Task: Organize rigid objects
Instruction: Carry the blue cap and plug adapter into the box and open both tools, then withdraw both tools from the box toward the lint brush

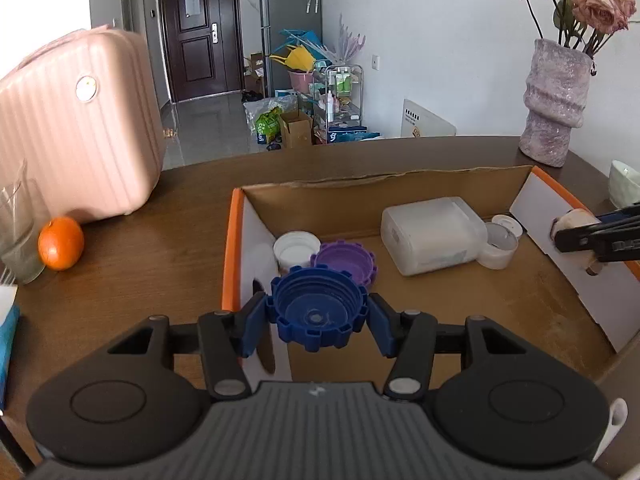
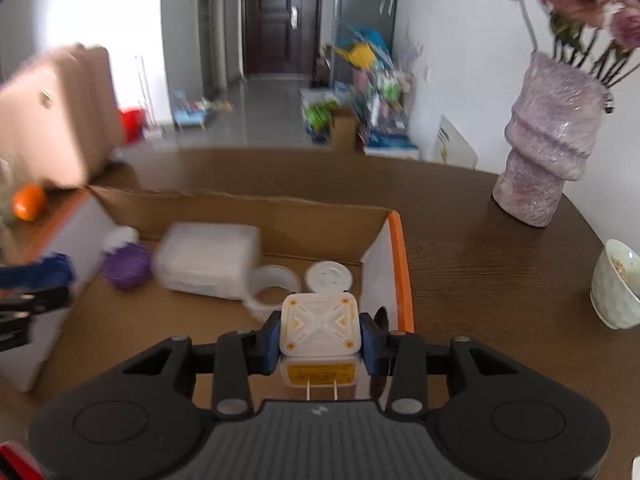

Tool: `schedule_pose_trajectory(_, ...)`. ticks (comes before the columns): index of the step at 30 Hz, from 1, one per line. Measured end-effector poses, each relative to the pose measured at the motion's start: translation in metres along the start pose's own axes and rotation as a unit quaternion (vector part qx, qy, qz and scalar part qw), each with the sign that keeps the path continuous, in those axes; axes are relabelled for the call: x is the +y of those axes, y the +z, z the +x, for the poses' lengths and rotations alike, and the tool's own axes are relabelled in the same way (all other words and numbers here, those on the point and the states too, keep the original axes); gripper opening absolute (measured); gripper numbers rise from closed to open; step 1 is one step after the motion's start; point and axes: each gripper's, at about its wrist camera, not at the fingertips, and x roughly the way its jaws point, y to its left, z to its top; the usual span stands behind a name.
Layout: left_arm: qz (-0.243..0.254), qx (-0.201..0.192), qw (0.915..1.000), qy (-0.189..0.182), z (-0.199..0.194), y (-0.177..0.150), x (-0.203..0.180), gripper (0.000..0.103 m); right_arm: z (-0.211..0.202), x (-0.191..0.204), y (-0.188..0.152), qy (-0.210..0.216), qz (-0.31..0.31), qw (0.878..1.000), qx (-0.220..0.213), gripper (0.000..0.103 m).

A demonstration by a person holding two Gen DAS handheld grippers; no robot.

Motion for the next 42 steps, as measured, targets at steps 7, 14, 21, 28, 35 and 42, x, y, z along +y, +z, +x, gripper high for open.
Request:
schedule_pose_trajectory(7, -0.009, 0.007, 0.9999, -0.01, 0.006, 0.009, 0.005, 0.063, 0.017, 0.01, 0.006, -0.012, -0.005, 1.0, 0.003, 0.046)
schedule_pose_trajectory(14, -0.021, -0.03, 0.9992, -0.012, -0.035, 0.022, 0.015, 0.074, -0.033, 0.001, 0.015, 0.004, -0.009, 0.999, -0.035, 0.054)
schedule_pose_trajectory(21, -0.031, -0.058, 0.9978, -0.006, -0.089, 0.018, 0.012, 0.08, -0.094, -0.014, -0.004, 0.03, 0.008, 0.997, -0.069, 0.064)
schedule_pose_trajectory(28, -0.058, -0.157, 0.9859, -0.005, -0.15, -0.024, -0.004, 0.094, -0.157, -0.022, -0.054, 0.072, 0.038, 0.985, -0.155, 0.08)
schedule_pose_trajectory(35, -0.046, -0.229, 0.9722, 0.014, -0.191, -0.069, -0.029, 0.101, -0.194, -0.019, -0.105, 0.076, 0.056, 0.966, -0.239, 0.088)
schedule_pose_trajectory(42, -0.026, -0.23, 0.972, 0.042, -0.227, -0.108, -0.047, 0.102, -0.233, -0.007, -0.158, 0.073, 0.059, 0.952, -0.291, 0.091)
